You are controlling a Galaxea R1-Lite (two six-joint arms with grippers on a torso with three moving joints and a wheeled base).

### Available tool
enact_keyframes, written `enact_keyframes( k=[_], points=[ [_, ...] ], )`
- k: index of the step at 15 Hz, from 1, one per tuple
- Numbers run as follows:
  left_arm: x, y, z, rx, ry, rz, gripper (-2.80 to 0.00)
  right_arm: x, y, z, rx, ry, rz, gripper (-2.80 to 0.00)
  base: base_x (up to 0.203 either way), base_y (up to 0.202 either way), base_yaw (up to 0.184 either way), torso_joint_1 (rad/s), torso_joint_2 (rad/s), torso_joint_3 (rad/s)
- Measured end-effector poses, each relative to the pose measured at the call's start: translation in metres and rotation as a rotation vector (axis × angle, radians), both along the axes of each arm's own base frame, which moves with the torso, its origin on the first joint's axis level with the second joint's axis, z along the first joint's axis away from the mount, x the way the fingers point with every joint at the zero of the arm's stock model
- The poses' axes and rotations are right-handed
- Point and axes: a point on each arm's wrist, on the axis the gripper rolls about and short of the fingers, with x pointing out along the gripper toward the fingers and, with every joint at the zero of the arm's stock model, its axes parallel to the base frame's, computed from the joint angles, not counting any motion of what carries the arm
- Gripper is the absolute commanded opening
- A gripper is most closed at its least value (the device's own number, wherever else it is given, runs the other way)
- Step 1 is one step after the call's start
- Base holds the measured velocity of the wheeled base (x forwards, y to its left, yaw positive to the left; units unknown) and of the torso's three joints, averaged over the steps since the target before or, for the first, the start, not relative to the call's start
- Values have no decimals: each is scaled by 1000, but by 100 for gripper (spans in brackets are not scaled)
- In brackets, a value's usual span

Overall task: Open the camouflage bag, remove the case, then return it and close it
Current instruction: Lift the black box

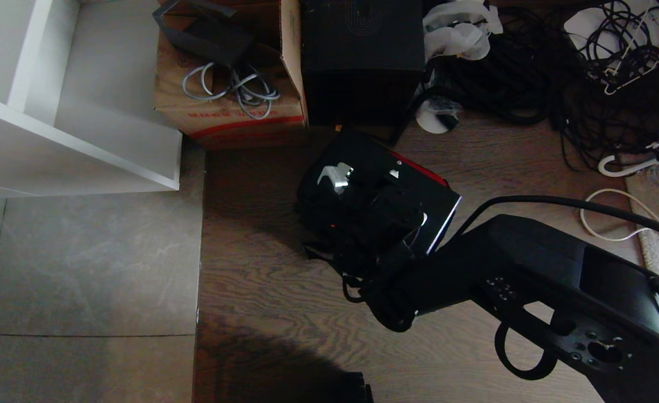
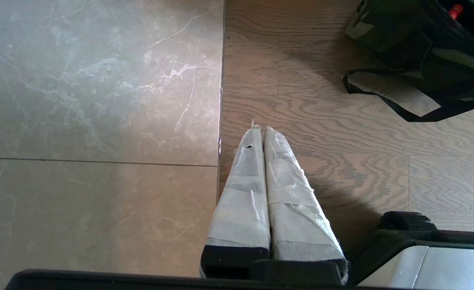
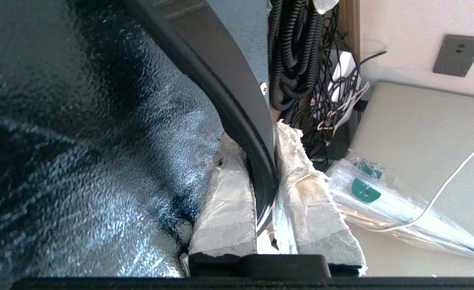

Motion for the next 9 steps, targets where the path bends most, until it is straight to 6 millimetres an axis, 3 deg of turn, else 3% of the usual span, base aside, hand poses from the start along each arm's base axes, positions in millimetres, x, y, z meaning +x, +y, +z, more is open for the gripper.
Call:
enact_keyframes(
  k=[9],
  points=[
    [0,0,0,5,2,2,-280,-2,2,0,-1,1,3,-280,0,0,0,0,0,0]
  ],
)
